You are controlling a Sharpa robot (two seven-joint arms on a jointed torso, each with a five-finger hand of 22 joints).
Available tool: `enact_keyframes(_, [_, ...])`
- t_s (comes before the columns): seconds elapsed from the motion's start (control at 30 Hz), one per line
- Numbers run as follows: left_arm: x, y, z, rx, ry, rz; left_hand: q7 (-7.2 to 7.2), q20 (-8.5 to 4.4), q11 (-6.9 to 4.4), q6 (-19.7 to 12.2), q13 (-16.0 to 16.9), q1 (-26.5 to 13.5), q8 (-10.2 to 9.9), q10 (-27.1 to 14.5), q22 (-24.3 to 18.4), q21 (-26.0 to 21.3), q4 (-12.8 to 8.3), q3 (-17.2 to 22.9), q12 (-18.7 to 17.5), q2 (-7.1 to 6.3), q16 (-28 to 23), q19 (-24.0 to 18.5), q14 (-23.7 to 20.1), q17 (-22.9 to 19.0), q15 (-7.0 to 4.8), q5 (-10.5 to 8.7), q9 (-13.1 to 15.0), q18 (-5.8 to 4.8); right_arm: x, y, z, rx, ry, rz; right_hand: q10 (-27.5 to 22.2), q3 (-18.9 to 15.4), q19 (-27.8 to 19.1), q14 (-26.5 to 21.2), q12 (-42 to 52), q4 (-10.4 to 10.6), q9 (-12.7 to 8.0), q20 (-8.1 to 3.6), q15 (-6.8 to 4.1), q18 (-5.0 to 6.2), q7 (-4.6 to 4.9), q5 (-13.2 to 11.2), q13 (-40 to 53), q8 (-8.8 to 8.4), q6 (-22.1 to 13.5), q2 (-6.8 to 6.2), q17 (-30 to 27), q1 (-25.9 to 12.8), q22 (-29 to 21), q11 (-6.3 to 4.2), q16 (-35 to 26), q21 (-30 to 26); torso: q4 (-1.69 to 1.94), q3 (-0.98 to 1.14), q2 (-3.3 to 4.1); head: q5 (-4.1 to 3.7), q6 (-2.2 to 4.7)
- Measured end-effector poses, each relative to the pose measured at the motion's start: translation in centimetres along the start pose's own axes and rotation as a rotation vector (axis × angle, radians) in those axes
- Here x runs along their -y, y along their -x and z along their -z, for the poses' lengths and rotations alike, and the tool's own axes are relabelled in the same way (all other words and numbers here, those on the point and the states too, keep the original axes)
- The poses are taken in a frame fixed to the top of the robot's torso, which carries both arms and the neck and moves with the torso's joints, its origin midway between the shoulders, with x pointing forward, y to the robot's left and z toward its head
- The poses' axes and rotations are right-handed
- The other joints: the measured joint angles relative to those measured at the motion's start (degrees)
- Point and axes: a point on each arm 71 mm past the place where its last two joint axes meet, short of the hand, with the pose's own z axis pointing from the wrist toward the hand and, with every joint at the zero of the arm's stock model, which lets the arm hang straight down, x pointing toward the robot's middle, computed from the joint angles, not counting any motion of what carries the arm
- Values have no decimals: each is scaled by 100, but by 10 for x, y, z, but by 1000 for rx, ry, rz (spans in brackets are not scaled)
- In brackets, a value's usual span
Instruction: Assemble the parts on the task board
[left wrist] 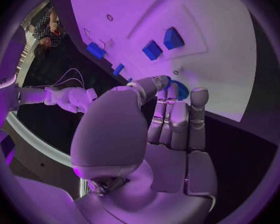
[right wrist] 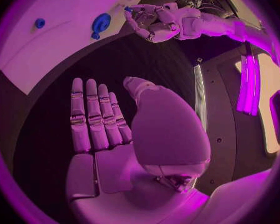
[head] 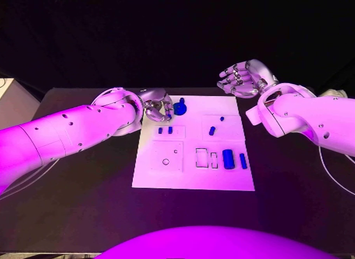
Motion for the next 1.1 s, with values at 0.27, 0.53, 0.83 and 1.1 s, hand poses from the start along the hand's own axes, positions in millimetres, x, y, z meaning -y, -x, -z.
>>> enact_keyframes(0.27, [-5,-1,-2,-13,24,-21,0,0,-30,0,20,0,0,39,-5,0,-15,-16,-22,-1,0,0,0,-7,0,0,0,0,0,0,0,1,2,0,0,0,0,0,0,0,-5,0,0,0,0,0,-7,0,0,0,0,0,0,0,-22,0,-14,3,8,12,-3])
enact_keyframes(0.53, [-8,-1,-2,-20,40,-37,-1,0,-46,-1,21,0,-1,68,-5,-1,-15,-16,-23,-1,0,0,0,-8,0,-1,0,0,0,0,0,1,3,0,0,0,0,0,0,0,-5,0,0,0,0,0,-18,0,0,0,-10,0,-14,0,-22,0,-11,7,8,2,-13])
enact_keyframes(0.83, [-7,-2,-2,-34,43,-41,21,20,-95,21,21,-18,-11,118,-13,-3,-15,-16,-24,2,0,-21,0,-8,0,-2,4,0,0,0,0,1,4,0,0,0,0,0,0,0,-4,0,0,0,0,0,-18,0,0,0,-10,0,-14,0,-22,0,-13,7,4,2,-33])
enact_keyframes(1.1, [-7,-3,-2,-46,43,-40,22,20,-95,21,26,-33,-20,118,-13,-3,-15,-16,-23,16,0,-21,-1,-8,0,-4,9,0,0,0,0,1,3,0,0,0,0,0,0,0,-4,0,0,0,0,0,-18,0,0,0,-10,0,-13,0,-22,0,-4,7,3,-2,-38])
